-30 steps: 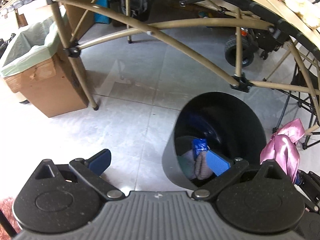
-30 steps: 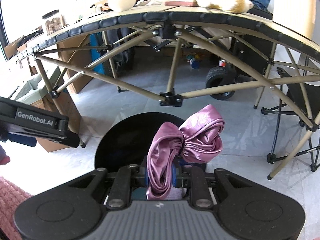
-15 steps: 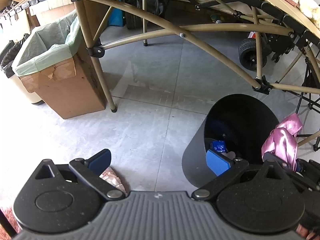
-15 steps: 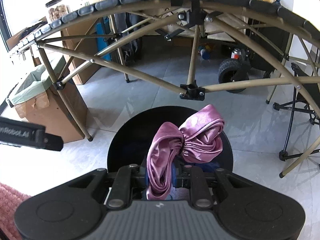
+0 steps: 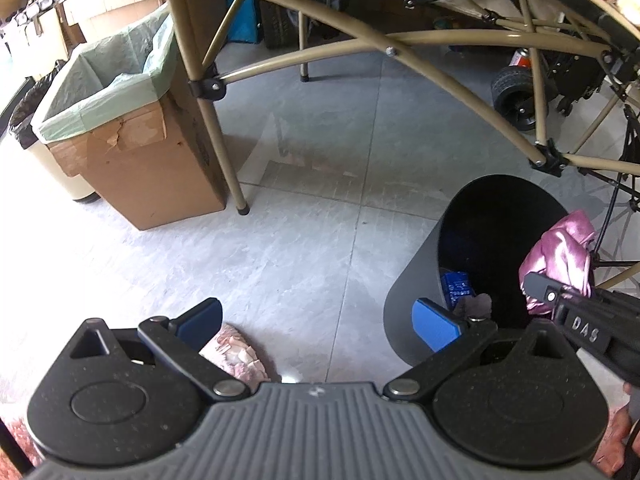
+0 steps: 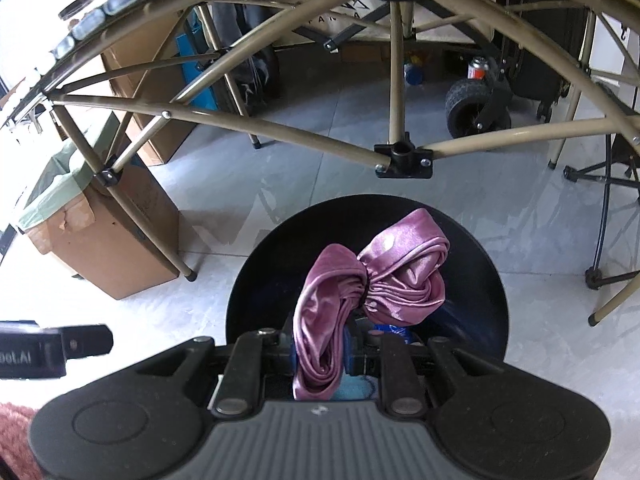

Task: Collect trash
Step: 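Move the right gripper over the bin and open it to drop the scrunchie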

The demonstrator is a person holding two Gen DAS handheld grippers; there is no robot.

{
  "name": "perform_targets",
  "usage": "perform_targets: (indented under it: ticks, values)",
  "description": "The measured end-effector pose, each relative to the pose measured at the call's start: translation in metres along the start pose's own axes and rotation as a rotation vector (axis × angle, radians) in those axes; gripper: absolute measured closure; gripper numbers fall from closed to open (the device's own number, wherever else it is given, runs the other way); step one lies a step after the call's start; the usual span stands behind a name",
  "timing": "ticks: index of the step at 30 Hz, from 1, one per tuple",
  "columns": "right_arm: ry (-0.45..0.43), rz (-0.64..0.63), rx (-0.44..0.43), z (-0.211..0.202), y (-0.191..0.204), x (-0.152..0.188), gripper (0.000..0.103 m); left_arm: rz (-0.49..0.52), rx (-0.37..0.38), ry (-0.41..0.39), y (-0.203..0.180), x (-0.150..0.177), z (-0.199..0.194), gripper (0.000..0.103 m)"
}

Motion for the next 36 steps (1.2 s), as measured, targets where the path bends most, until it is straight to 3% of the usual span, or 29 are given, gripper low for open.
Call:
perform_targets:
  ticks: [7, 15, 18, 20, 25, 26, 36]
  values:
    - [0.051, 0.078, -0.015, 0.011, -0.008, 0.002, 0.084, -0.009, -0.013, 0.021, 0.007, 0.002, 0.008, 0.0]
    - [0.066, 0.079, -0.024, 0.015, -0.007, 0.003, 0.082, -0.009, -0.014, 0.028, 0.009, 0.003, 0.011, 0.0]
    - [0.082, 0.091, -0.018, 0.017, -0.009, 0.004, 0.067, -0.009, -0.014, 0.03, 0.009, 0.004, 0.011, 0.0]
    - [0.085, 0.1, -0.001, 0.018, -0.012, 0.004, 0.039, -0.008, -0.014, 0.03, 0.009, 0.004, 0.011, 0.0]
    - [0.08, 0.103, 0.027, 0.019, -0.015, 0.004, 0.004, -0.009, -0.015, 0.032, 0.009, 0.005, 0.011, 0.0]
    - [0.088, 0.101, 0.032, 0.021, -0.016, 0.005, 0.0, -0.008, -0.015, 0.033, 0.01, 0.005, 0.011, 0.0]
    - [0.095, 0.083, 0.05, 0.021, -0.017, 0.007, 0.0, -0.005, -0.015, 0.033, 0.009, 0.005, 0.011, 0.0]
Point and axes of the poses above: each gripper's, at about its wrist camera, not at the fingertips, and z roughly the way its jaws point, y to its left, x to its underside, the point moved 7 cm from there along z, roughly the way its jaws point, and after that the axes turned 1 degree about -z, right-handed, at the moved point
